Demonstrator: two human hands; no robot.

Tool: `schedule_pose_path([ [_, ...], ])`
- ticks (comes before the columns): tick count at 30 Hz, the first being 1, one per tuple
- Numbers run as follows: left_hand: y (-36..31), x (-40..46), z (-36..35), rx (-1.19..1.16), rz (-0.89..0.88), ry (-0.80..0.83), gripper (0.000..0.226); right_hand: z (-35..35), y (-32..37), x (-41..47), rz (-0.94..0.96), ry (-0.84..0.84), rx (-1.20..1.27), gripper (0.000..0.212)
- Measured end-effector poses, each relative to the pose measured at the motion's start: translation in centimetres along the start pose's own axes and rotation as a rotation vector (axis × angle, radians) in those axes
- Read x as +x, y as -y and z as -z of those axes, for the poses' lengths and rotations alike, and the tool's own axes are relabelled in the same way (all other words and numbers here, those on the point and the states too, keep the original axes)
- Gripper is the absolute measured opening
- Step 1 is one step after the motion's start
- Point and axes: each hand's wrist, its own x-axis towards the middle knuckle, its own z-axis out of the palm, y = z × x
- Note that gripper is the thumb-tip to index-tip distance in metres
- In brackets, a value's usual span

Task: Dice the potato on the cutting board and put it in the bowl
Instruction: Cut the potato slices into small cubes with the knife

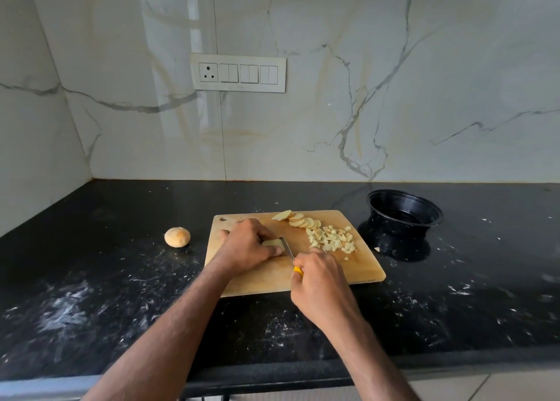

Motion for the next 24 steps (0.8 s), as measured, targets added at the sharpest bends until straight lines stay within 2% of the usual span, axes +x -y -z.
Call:
schedule_pose_path([
  [3, -0.3, -0.2, 0.1, 0.020, 0.010, -0.002, 0.031, 0.7, -0.1, -0.8, 0.003, 0.025, 0.002, 0.016],
  [5, -0.3, -0.5, 0.1, 0.030, -0.004, 0.008, 0.040, 1.0, -0.2, -1.2, 0.006, 0.037, 0.010, 0.016],
  [8, -0.3, -0.8, 0.3, 0.072, -0.075, 0.103, 0.054, 1.4, -0.4, -1.6, 0.011, 0.039, 0.011, 0.011],
  [13, -0.4, -0.7, 0.3, 0.160, -0.131, 0.196, 0.033, 1.8, -0.3, -1.8, 0.035, 0.035, 0.014, 0.010],
  [16, -0.4, -0.7, 0.2, 0.157, -0.125, 0.201, 0.030, 2.1, -0.7, -2.0, 0.021, 0.039, 0.006, 0.017],
  [19, -0.3, -0.5, 0.2, 0.140, -0.118, 0.190, 0.031, 3.0, -1.6, -2.2, -0.029, 0.001, 0.027, 0.011],
  [21, -0.1, -0.5, 0.2, 0.101, -0.104, 0.168, 0.041, 3.4, -2.0, -1.9, -0.048, -0.069, 0.058, 0.009],
  [24, 0.0, -0.6, 0.4, 0.027, -0.060, 0.103, 0.064, 2.9, -1.4, -0.9, -0.052, -0.115, 0.063, 0.018],
])
